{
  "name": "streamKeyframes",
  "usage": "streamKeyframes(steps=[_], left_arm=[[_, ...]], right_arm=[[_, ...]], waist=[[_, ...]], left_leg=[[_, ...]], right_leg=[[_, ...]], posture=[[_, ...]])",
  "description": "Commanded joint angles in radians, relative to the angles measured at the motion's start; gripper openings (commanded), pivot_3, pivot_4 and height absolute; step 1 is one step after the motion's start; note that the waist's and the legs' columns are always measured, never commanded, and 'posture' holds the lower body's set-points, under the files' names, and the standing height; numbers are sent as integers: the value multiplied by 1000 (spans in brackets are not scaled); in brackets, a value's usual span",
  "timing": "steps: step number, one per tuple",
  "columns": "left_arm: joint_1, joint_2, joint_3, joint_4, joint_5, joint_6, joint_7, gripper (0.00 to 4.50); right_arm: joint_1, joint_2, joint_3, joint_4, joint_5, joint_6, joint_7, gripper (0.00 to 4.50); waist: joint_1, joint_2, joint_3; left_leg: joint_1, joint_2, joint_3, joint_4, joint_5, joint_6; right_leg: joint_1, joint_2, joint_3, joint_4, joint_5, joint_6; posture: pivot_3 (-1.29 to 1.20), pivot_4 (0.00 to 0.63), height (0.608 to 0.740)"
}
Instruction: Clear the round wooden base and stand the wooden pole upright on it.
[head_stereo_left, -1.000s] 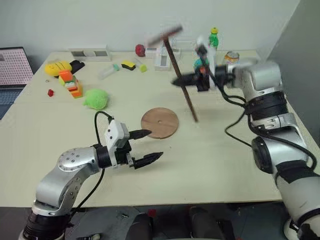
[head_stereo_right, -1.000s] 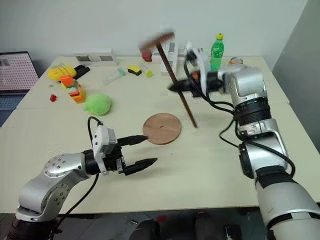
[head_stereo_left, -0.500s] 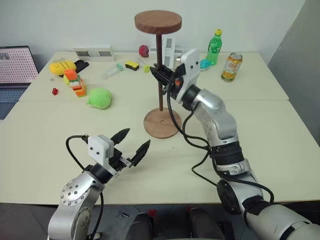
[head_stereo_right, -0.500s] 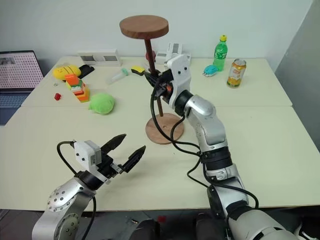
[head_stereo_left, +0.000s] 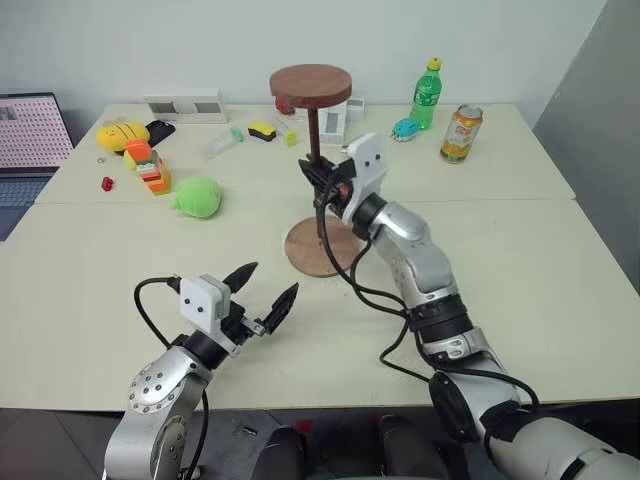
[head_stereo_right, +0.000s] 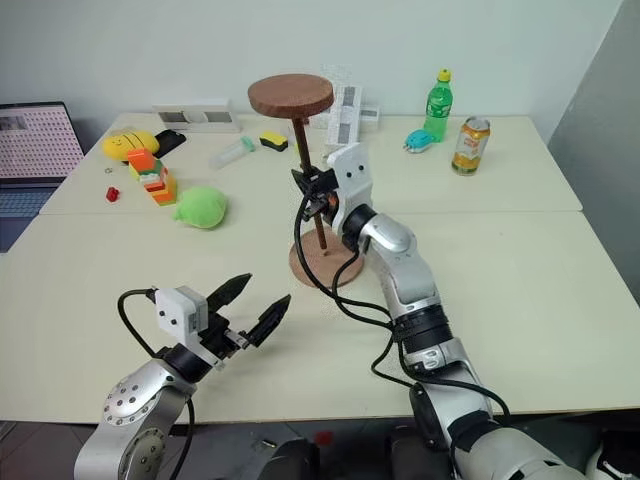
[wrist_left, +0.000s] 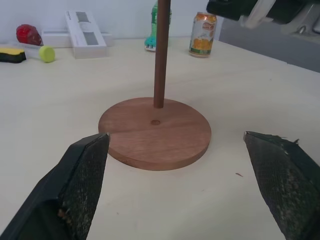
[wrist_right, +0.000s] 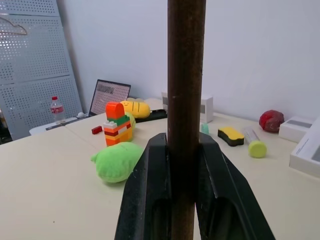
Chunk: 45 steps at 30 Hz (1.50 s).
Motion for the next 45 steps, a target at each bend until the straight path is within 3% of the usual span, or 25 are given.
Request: streamKeyframes(steps=[1,20,28,35,45], left_arm=[[-5,2,2,-10,-2,-21,2,4500],[-12,7,-5,-7,1,-38,1,4500],[-28,12,1,6,-1,-39,-4,4500],[-41,15,-2,20,2,-48,-8,4500],[-55,11,-5,33,3,-55,-9,4500]], right_arm=[[-21,16,-1,26,4,-61,-16,242],[-51,16,-18,253,-13,-217,-47,242],[10,14,34,238,-51,-251,-35,242],[80,3,120,208,-117,-155,-24,242],[58,-46,104,178,-106,-2,-9,242]], waist=[[0,0,0],[0,0,0],[0,0,0],[0,0,-1],[0,-1,-7]], left_leg=[[0,0,0,0,0,0],[1,0,0,-1,0,0],[1,0,0,0,0,0],[8,0,0,-2,0,0],[24,1,7,-13,0,0]], right_leg=[[0,0,0,0,0,0],[1,0,0,0,0,0],[1,0,0,0,0,0],[8,0,0,-2,0,0],[16,1,8,-4,0,0]], posture=[[0,150,740],[0,150,740],[0,150,740],[0,150,740],[0,150,740]])
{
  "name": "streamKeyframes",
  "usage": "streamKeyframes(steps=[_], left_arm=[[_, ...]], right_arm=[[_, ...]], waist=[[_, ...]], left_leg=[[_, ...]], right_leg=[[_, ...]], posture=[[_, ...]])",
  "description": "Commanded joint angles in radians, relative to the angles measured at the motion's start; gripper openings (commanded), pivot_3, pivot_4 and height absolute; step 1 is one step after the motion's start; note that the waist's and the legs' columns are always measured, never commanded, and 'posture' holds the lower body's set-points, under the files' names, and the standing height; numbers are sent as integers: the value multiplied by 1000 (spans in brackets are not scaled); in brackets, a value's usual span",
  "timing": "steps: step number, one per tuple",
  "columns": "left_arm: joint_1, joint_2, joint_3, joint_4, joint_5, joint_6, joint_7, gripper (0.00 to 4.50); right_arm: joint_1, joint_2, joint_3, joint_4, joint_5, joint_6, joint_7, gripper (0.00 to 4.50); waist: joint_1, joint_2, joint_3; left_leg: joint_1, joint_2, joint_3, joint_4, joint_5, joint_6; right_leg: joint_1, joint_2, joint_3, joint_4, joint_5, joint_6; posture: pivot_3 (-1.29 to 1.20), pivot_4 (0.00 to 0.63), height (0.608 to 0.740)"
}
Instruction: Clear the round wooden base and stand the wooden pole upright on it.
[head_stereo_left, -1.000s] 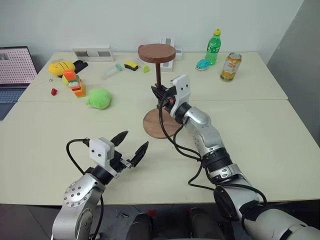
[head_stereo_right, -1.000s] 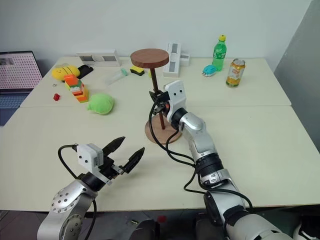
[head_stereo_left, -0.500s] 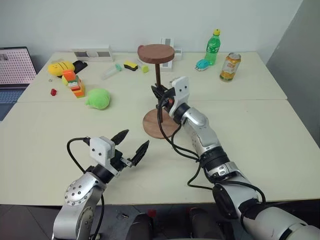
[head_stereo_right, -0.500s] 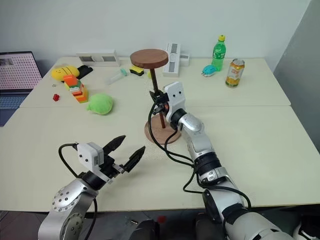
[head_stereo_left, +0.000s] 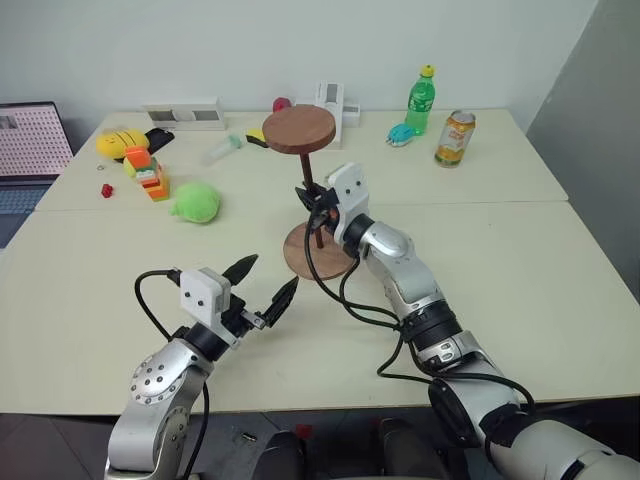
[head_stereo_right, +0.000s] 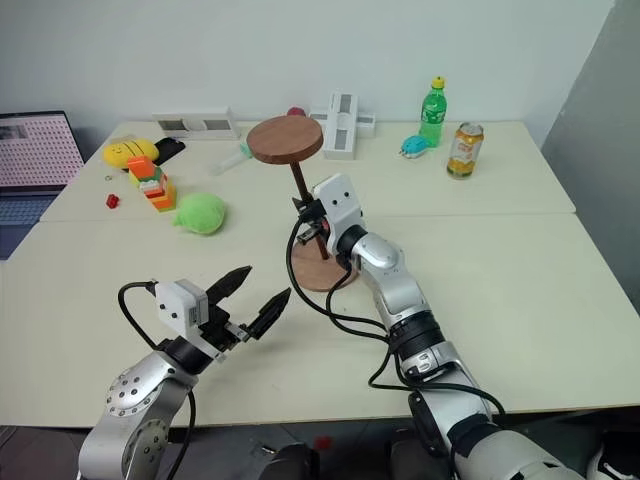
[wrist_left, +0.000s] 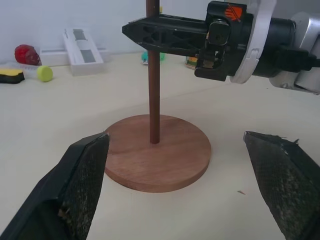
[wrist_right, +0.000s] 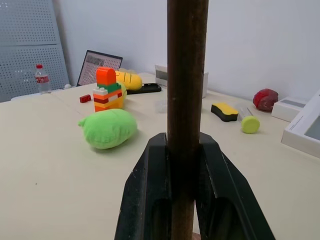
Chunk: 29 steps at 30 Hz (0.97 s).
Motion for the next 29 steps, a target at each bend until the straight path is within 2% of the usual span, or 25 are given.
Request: streamKeyframes(steps=[1,2,3,7,14,18,20,24,29], left_arm=[[-10,1,0,-5,3,-29,-4,4500],[-11,1,1,-4,2,-30,-4,4500],[-11,1,1,-3,3,-31,-4,4500],[-10,0,0,3,5,-37,-5,4500],[-23,29,23,52,-6,13,1,4500],[-72,139,41,122,-15,89,-72,4500],[-163,278,100,265,-26,111,-170,4500],[-286,445,141,413,-79,183,-317,4500],[-381,564,125,493,-97,250,-474,4500]], right_arm=[[43,-36,21,9,-14,84,35,242],[45,-40,22,-5,-11,89,41,242],[46,-44,22,-21,-7,94,49,592],[66,-66,31,-119,32,171,108,1362],[151,-244,117,-365,49,416,298,2899],[144,-341,128,-387,29,452,336,3915],[142,-459,130,-372,7,400,413,4457],[139,-576,95,-376,36,390,496,4457],[144,-657,33,-451,99,461,559,4457]], waist=[[1,0,0],[1,0,0],[3,0,0],[5,-1,0],[4,-1,1],[5,-1,1],[10,-2,2],[12,-3,5],[5,-3,6]], left_leg=[[2,0,2,-1,0,0],[3,0,5,-2,0,0],[4,0,6,-2,0,0],[4,0,7,-3,0,0],[-8,1,6,-3,0,0],[-7,1,6,-3,0,0],[-7,0,5,-3,0,0],[-9,0,4,-3,0,0],[-11,1,4,-5,-1,1]], right_leg=[[0,0,2,0,0,0],[1,0,5,0,0,0],[1,0,6,0,0,0],[1,0,7,-2,0,0],[-9,0,6,-5,0,0],[-9,0,6,-5,0,0],[-9,0,5,-5,0,0],[-8,0,3,-7,0,0],[-8,0,2,-13,0,0]], posture=[[0,150,740],[0,150,740],[0,150,740],[0,150,740],[0,150,740],[0,150,740],[0,150,740],[0,150,740],[0,150,740]])
